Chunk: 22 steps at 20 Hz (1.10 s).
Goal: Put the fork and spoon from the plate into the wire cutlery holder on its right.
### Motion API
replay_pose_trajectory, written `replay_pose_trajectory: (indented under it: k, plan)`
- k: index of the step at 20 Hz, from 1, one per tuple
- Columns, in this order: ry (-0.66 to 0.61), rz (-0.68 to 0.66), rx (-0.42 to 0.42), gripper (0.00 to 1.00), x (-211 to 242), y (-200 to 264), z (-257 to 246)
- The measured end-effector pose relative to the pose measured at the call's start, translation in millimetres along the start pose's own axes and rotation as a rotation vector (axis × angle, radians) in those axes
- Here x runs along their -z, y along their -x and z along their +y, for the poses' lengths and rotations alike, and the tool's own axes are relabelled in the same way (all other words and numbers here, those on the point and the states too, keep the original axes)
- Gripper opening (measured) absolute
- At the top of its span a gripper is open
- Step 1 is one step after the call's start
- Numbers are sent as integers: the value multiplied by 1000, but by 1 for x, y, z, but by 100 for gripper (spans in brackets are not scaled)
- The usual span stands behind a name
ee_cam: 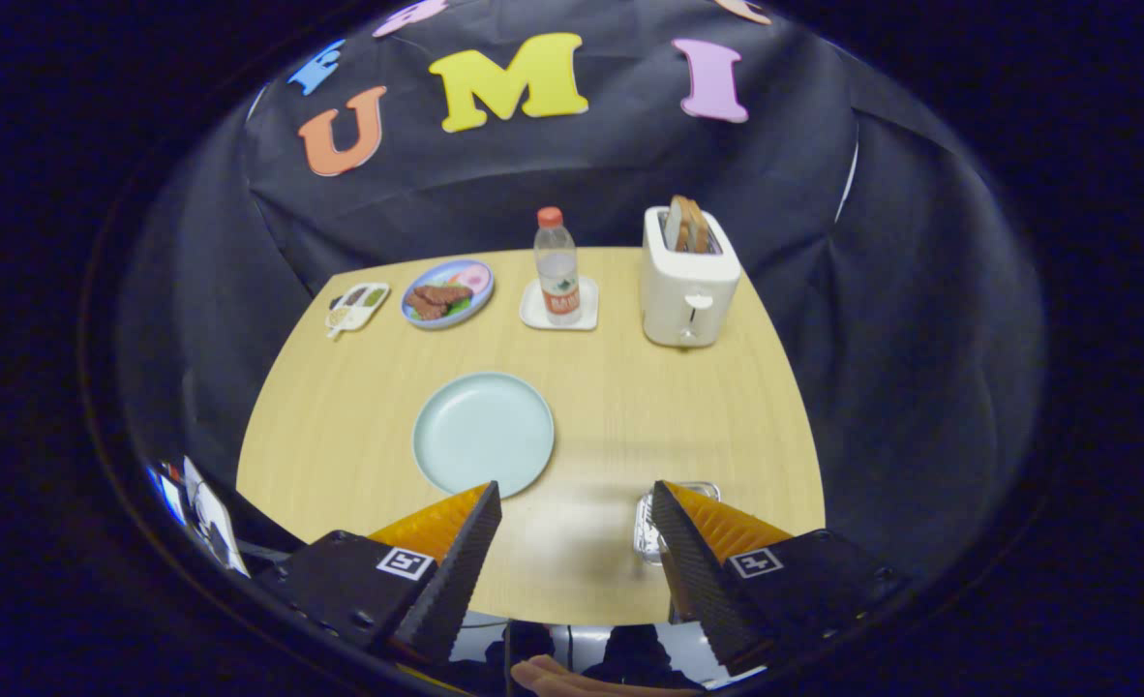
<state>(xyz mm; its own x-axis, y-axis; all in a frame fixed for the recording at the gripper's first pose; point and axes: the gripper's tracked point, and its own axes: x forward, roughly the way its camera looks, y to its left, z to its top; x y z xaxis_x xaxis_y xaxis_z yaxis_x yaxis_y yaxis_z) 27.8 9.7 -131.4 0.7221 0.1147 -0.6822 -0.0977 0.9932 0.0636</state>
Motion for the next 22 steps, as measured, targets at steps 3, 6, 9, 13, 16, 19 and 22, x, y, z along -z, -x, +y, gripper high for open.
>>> replay_pose_trajectory:
  k: [3, 6, 9, 13, 16, 19, 22]
  plan:
    - [19, -141, 15, 97, -21, 30, 22]
    - [17, -281, 21, 97, -36, 54, 36]
    - [3, -457, 31, 96, -57, 94, 41]
    - [2, -732, 87, 96, -78, 171, 37]
    - [34, -851, 133, 96, -82, 196, 35]
    - [45, -855, 123, 95, -78, 195, 42]
    - [40, -823, 99, 95, -76, 189, 41]
